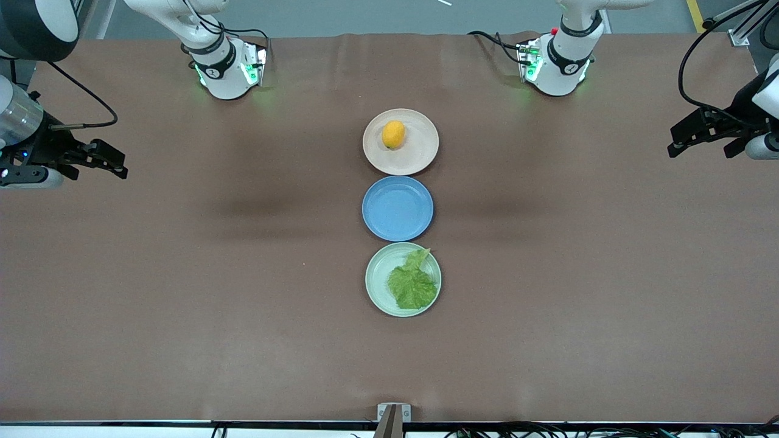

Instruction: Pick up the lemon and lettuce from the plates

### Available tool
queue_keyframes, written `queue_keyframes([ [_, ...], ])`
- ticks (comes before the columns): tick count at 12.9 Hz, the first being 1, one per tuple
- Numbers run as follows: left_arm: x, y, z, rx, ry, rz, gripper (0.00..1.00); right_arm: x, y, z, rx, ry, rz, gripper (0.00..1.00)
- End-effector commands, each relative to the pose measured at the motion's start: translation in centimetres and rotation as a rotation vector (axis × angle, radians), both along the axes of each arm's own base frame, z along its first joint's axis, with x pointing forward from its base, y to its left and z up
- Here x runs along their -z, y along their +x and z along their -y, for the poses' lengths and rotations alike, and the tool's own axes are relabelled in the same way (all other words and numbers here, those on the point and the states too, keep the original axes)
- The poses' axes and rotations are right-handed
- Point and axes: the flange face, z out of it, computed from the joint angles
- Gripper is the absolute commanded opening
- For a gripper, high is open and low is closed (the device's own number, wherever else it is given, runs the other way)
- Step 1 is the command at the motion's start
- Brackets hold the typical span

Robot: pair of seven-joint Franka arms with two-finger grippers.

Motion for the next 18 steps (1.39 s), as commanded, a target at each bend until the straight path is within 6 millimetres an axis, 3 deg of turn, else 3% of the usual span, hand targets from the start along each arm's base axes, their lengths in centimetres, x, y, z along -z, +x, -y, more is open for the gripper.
queue_keyframes([
  [1, -0.4, -0.1, 0.0, -0.004, 0.002, -0.005, 1.00, 0.0, 0.0, 0.0, 0.003, -0.011, -0.003, 1.00],
  [7, -0.3, -0.2, 0.0, -0.003, 0.002, -0.017, 1.00, 0.1, -0.2, -0.1, 0.019, 0.010, -0.007, 1.00],
  [10, 2.0, 1.1, 1.9, 0.004, -0.038, -0.053, 1.00, 0.3, -0.2, -0.1, 0.022, 0.018, -0.010, 1.00],
  [14, 8.7, 4.2, 11.3, -0.001, -0.094, -0.112, 1.00, 0.3, -0.2, -0.1, 0.013, 0.024, -0.016, 1.00],
  [18, 19.4, 9.5, 23.6, -0.135, -0.092, -0.123, 1.00, 1.2, 1.4, -0.1, 0.011, 0.021, -0.024, 1.00],
])
